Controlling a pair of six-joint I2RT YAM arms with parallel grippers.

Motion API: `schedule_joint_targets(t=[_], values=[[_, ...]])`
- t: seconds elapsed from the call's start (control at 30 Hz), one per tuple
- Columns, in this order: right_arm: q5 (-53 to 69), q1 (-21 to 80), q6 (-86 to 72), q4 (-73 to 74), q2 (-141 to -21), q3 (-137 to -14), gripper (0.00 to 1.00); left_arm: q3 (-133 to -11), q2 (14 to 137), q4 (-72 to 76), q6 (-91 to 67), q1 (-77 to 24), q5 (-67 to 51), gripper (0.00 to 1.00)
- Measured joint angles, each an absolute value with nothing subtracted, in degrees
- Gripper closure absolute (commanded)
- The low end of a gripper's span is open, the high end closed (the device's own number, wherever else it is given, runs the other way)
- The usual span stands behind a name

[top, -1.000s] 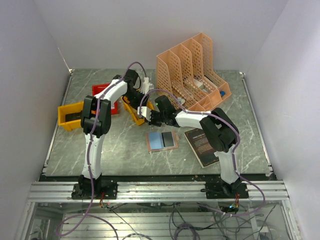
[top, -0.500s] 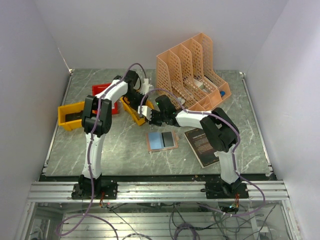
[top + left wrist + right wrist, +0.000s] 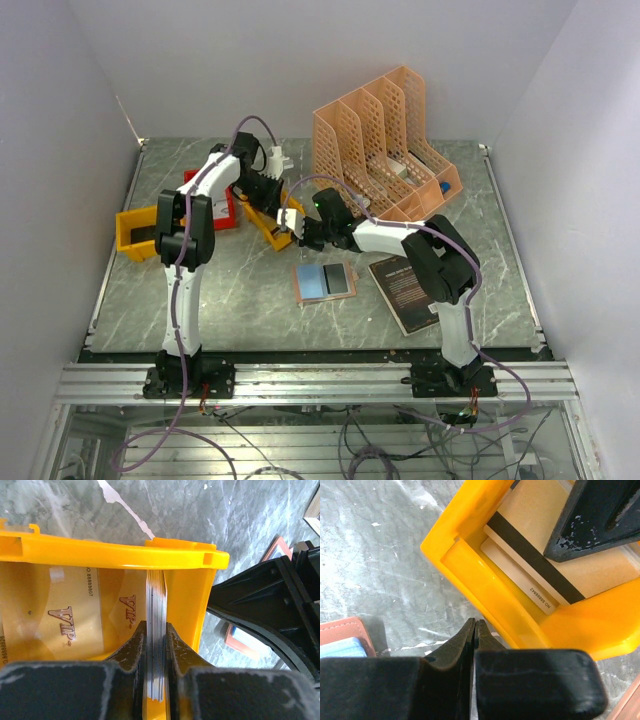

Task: Put the credit cards into the card holder
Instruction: Pick up the credit card from the storage box.

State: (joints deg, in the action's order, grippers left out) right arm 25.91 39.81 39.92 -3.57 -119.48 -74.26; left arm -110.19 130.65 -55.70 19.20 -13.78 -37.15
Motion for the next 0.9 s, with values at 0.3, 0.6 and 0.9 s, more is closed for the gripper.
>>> schedule_joint_targets(t=[0.3, 0.6, 0.9], values=[[26.3, 39.8, 39.7, -3.6, -119.0, -74.3, 1.0, -110.2, 132.4, -56.6, 19.6, -13.6, -39.1, 0.68], [26.5, 39.6, 39.6, -3.6, -119.0, -74.2, 1.0, -110.2, 132.4, -56.7, 19.6, -13.6, -39.7, 0.66], [26.6, 39.5, 39.6, -3.6, -119.0, -74.2, 1.0, -110.2, 132.4, -56.6, 19.2, -12.9, -40.2, 0.67]])
